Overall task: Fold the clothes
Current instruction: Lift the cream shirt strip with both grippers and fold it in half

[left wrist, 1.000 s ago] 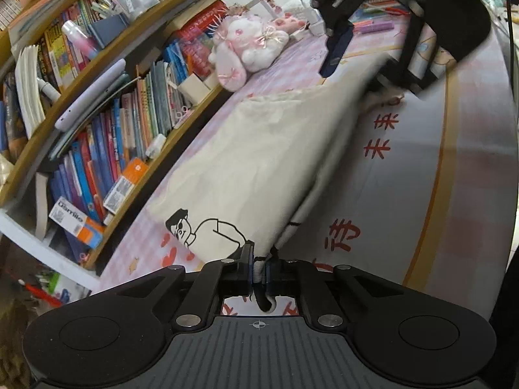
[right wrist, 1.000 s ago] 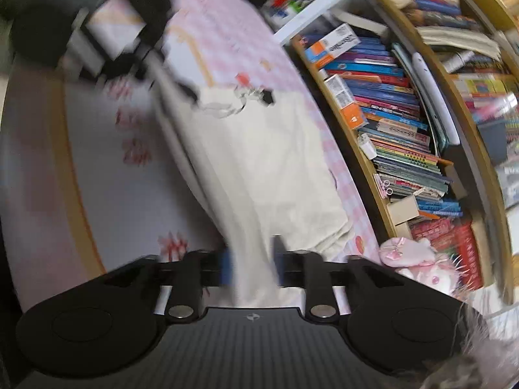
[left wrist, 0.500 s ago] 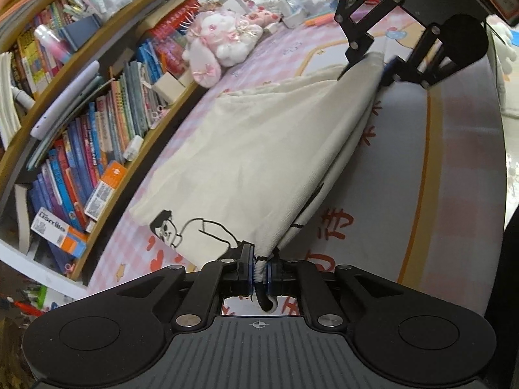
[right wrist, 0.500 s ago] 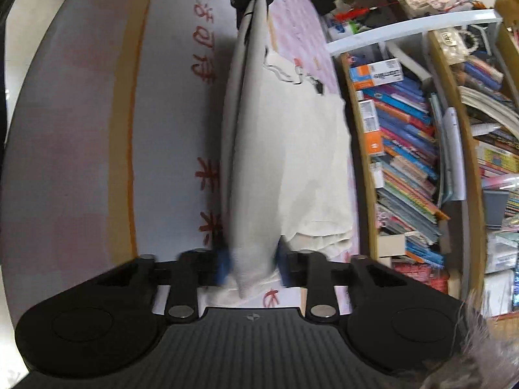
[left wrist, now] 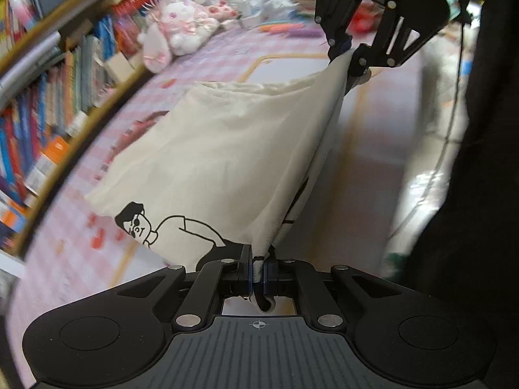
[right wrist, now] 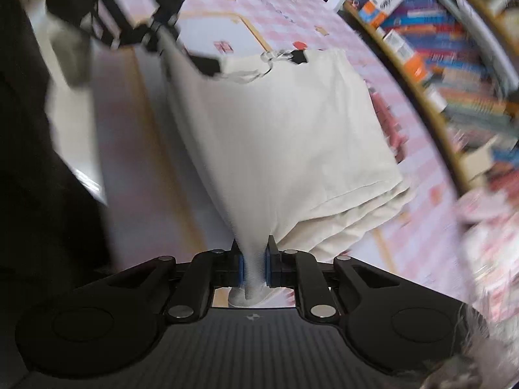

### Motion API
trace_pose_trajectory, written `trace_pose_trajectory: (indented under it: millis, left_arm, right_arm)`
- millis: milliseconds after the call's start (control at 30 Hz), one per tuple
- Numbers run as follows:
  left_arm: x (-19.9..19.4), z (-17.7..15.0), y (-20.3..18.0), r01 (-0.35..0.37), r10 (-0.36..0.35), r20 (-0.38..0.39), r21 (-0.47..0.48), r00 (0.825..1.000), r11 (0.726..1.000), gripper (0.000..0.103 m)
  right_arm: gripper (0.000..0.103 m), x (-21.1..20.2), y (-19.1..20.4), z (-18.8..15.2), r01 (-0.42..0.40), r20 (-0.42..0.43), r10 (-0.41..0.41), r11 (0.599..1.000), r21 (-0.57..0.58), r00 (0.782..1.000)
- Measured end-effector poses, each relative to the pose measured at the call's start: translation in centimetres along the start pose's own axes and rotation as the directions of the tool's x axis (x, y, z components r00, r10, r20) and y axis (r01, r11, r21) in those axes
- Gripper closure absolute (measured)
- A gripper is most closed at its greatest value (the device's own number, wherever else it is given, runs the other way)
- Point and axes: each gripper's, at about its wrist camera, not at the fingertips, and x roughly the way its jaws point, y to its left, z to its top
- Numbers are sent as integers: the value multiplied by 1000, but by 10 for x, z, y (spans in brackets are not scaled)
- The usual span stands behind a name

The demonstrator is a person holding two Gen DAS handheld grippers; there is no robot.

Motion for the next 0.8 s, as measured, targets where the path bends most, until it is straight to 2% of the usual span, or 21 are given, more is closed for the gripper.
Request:
trace_pose_trajectory:
  millis: [133, 200, 267, 367, 567, 800]
  left_arm:
    - [-34, 6, -4, 110, -110, -2, -21, 994, 994, 98]
    - [-48, 11, -3, 123, -122, 11, -36, 992, 992, 98]
    - [-56, 15, 0, 120, -120, 17, -49, 993, 992, 98]
    - [-61, 25, 14, 94, -93, 26, -61, 995, 994, 98]
    - [-63, 54, 59, 21, -14, 63, -105, 998, 994, 98]
    - [-28, 67, 112, 27, -17, 56, -173, 998, 985, 98]
  right_arm:
    - [92, -34, -7, 2, -170, 4, 170, 981, 90, 985]
    - [92, -49, -9, 4, -227, 10, 227, 968, 107, 974]
    - [92, -59, -13, 8, -249, 23, 248, 962, 114, 968]
    - [92, -71, -26, 14, -245, 49, 240, 961, 132, 969]
    - [92, -83, -67, 34, -173, 121, 154, 969, 173, 981]
    - [92, -68, -127, 52, -146, 144, 116, 965, 217, 983]
